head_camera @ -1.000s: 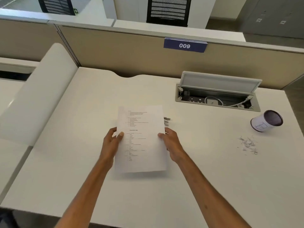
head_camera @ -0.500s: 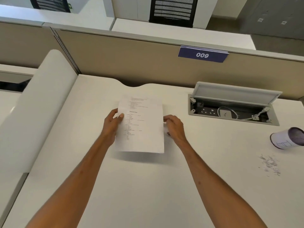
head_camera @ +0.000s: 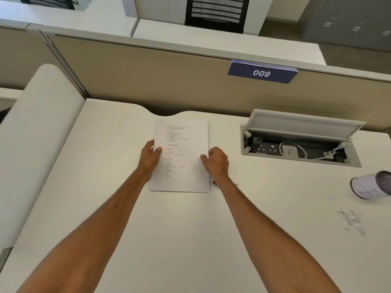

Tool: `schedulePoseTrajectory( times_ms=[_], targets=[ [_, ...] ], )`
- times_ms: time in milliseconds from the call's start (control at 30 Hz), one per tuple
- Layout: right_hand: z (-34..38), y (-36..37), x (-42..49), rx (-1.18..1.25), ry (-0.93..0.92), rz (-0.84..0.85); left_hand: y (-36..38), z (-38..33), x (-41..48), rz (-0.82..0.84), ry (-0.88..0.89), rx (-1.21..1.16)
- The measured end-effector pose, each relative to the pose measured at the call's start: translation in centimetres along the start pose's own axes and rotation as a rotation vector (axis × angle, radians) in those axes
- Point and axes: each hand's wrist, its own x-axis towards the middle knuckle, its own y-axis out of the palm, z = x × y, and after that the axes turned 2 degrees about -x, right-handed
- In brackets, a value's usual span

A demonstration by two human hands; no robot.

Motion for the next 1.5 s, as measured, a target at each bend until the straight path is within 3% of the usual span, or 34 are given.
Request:
schedulePoseTrajectory(
  times_ms=[167,333,567,1500],
  targets=[
    [-0.6,0.0,1.8,0.172,0.156,-0.100,2.2,-1.0,1.1,-0.039,0.098,0.276],
    [-0.9,0.0,2.8,0.184,0.110,-0.159,3.2,-0.8,2.4,-0.128,0.150,0.412],
    [-0.8,0.0,3.3,0.169,0.053,-0.158,3.2,-0.5,2.4,-0.284,0.108,0.382],
    [-1.8,1.2,4.1,0.094,-0.090,-0.209,3.2,0.0,2.2,-0.294,0.182,0.653]
  ],
)
